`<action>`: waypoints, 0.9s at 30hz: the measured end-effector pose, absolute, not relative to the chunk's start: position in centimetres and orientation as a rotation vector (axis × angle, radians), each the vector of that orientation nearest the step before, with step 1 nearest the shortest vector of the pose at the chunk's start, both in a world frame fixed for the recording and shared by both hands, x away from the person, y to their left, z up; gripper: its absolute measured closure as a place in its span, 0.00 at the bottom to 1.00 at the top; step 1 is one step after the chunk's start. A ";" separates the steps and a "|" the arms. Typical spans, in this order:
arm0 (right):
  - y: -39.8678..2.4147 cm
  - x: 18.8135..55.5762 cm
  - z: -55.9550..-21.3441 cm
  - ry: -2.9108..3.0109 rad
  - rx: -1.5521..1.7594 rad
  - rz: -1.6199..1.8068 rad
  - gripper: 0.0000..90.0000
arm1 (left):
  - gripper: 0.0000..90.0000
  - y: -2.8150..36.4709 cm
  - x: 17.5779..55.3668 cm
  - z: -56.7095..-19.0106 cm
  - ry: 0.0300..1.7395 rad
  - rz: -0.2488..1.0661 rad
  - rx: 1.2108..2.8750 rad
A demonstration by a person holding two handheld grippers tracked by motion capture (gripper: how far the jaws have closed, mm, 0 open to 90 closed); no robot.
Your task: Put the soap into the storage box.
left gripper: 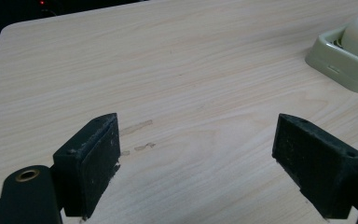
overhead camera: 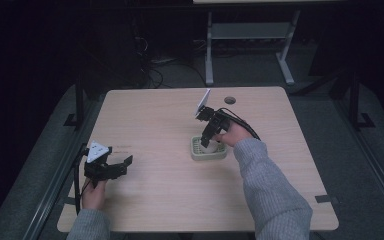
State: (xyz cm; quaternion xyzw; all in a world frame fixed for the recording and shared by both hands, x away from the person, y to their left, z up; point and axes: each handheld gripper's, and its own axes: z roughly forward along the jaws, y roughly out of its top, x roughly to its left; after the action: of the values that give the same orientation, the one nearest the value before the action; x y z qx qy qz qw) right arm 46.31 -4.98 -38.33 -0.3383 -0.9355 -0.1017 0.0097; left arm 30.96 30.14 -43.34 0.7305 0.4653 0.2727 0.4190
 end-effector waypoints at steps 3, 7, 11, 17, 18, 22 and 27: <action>-5.5 46.1 -38.0 -2.925 -1.060 -0.317 0.25 | 0.17 30.0 30.9 -43.4 1.163 0.685 1.835; -6.3 45.8 -37.6 -2.932 -1.070 -0.331 0.25 | 0.16 30.0 31.0 -43.4 1.162 0.685 1.839; -6.8 45.5 -37.0 -2.922 -1.086 -0.361 0.25 | 0.16 30.1 31.0 -43.4 1.164 0.690 1.839; -7.5 45.1 -36.6 -2.939 -1.079 -0.371 0.25 | 0.16 30.1 31.0 -43.4 1.168 0.688 1.835; -7.6 44.9 -36.6 -2.931 -1.089 -0.373 0.25 | 0.16 30.2 31.0 -43.3 1.168 0.689 1.836; -8.1 44.6 -36.7 -2.930 -1.087 -0.381 0.25 | 0.16 30.1 31.0 -43.4 1.169 0.686 1.835; -8.6 44.2 -36.9 -2.914 -1.101 -0.377 0.25 | 0.16 30.1 31.0 -43.4 1.168 0.687 1.839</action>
State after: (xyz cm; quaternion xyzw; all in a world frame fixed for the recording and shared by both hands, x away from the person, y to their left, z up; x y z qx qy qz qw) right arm 44.19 -8.57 -36.91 -0.3508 -0.9287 -0.1201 0.0020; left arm 30.99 30.11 -43.41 0.7323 0.4650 0.2734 0.4157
